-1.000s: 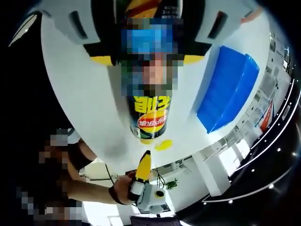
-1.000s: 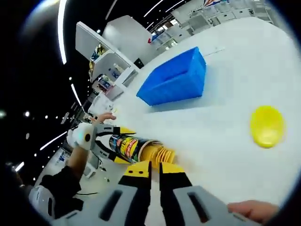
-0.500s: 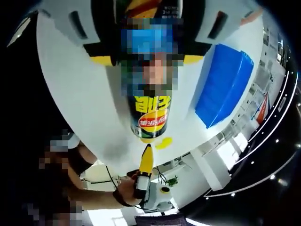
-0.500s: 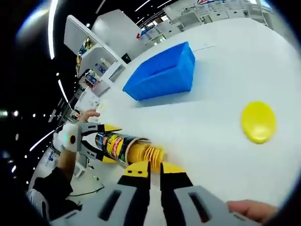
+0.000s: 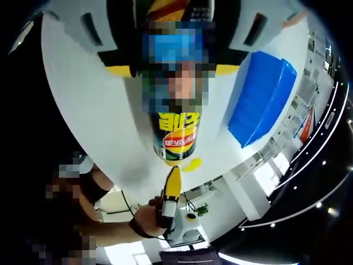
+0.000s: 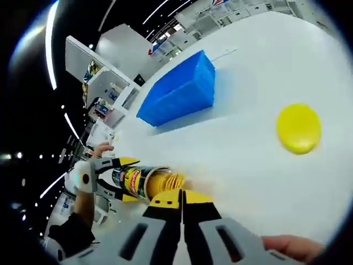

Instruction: Open the lid of the chip container on the table, take out the chips, place them into the box in front of the container, and close the lid

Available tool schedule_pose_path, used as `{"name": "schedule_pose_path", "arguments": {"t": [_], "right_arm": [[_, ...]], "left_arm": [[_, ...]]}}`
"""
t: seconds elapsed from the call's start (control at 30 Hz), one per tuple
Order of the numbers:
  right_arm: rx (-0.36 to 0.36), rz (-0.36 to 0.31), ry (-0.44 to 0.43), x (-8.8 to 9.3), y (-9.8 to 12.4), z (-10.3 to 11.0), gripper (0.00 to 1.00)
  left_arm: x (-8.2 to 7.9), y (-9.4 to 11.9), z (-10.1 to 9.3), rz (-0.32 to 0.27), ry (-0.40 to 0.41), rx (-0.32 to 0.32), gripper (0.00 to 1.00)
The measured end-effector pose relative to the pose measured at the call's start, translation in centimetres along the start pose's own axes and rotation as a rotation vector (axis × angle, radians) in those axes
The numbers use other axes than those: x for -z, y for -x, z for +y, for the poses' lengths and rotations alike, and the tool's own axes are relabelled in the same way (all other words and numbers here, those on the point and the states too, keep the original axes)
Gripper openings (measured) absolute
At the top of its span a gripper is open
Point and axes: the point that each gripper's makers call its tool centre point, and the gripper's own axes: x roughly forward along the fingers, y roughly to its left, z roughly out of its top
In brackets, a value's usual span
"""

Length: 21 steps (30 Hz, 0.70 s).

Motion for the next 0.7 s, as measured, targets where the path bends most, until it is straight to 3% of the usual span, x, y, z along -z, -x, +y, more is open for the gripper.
{"name": "schedule_pose_path", "arguments": {"t": [0.17,0.47,0.7], "right_arm": [[0.016,0.007,0.054,-0.1,-0.16,0.08,0.02],[-0.057,0.018,-0.024,0.48,-0.41,0.98,0.09],[-0.082,0.018,-0.087,0.47,-0.4,0.46,0.06]], "left_arm": [[0.15,0.03,0.21,-0.003,0.003,0.001,0.54],[0.13,0.02,0.27,-0.007,0.001,0.0,0.54],[0.09,0.04,0.22,-0.012,-0.004,-0.004,0.54]]}}
